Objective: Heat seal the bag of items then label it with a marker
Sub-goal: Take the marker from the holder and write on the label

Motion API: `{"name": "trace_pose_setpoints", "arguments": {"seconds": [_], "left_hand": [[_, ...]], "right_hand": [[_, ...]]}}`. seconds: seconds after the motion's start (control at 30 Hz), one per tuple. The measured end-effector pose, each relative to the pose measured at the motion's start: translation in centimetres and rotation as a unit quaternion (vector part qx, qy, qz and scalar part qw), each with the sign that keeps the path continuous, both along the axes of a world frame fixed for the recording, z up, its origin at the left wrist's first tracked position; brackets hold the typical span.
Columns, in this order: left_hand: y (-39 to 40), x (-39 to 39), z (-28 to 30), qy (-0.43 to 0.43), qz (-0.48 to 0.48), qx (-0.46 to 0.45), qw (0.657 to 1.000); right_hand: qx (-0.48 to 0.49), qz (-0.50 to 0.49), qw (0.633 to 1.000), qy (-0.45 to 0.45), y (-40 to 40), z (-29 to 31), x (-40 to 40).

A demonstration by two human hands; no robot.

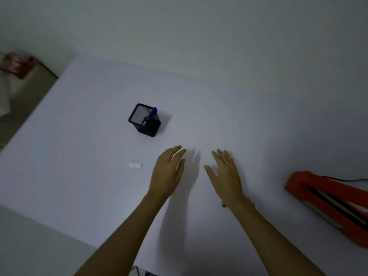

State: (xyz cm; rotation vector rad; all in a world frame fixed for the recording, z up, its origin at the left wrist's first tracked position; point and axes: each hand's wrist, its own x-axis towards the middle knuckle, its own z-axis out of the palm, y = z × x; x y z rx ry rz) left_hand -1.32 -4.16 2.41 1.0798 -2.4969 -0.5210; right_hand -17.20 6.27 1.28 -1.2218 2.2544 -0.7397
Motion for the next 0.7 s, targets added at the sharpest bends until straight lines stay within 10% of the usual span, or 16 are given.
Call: {"name": "trace_pose_setpoints", "arguments": {"seconds": [0.33, 0.7], "left_hand": [[-16.6, 7.4, 0.7, -0.095, 0.037, -0.023, 0.994], [-18.2, 9.4, 0.6, -0.057, -0.027, 0.022, 0.998]], "right_hand": [[-0.059, -0.052, 0.996, -0.048, -20.5, 4.2, 8.7], [-0.076, -0.089, 0.993, 0.012, -25.3, 3.8, 11.2]]}}
